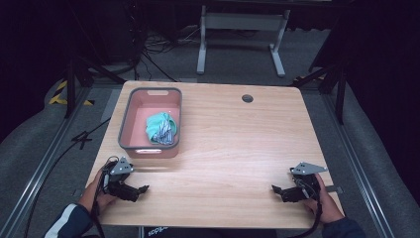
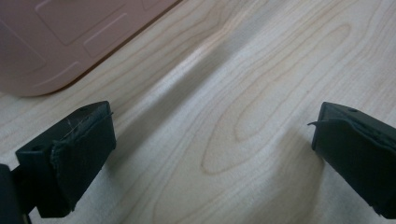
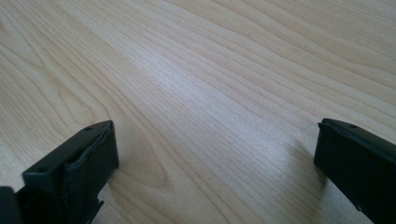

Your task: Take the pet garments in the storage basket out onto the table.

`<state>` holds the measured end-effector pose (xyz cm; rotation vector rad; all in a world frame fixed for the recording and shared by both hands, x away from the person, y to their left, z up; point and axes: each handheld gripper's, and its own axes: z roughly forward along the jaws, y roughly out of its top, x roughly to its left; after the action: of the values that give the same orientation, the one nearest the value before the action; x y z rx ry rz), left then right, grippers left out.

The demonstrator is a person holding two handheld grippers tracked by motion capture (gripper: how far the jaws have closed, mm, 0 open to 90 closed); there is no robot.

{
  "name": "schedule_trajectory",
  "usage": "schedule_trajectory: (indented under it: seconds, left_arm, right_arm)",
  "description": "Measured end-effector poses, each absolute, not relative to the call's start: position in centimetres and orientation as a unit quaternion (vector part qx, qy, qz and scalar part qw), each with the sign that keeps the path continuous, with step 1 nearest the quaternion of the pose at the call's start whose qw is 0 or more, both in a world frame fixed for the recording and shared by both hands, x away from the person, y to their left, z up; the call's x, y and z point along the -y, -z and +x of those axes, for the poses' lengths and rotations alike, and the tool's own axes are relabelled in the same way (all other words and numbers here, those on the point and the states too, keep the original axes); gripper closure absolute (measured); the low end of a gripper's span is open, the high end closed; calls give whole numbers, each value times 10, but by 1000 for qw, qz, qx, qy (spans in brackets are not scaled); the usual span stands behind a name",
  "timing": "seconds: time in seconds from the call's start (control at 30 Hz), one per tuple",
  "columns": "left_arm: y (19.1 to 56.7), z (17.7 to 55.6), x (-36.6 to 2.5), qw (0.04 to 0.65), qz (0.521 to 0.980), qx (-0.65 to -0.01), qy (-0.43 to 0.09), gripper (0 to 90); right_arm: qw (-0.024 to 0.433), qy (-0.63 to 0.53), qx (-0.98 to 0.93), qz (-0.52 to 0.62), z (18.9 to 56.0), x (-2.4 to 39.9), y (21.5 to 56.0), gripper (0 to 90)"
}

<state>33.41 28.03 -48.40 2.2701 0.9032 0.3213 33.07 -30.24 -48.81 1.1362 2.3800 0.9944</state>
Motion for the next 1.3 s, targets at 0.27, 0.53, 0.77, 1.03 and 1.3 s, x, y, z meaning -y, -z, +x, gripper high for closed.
schedule_trajectory:
  seconds: [0.27,0.53,0.77,1.03,1.3]
  left_arm:
    - [484,335,-280,332,871,-341,-124,0]
    - [484,333,-284,333,871,-340,-124,11]
    - [478,328,-282,313,876,-342,-135,59]
    - [469,326,-286,301,880,-341,-136,189]
    - [452,319,-290,313,871,-345,-158,213]
  right_arm:
    - [162,-348,-833,399,330,302,488,0]
    - [164,-348,-830,405,329,302,488,0]
    - [165,-346,-830,405,329,302,488,0]
    - [164,-348,-830,404,330,302,488,0]
    - [162,-348,-831,403,330,303,488,0]
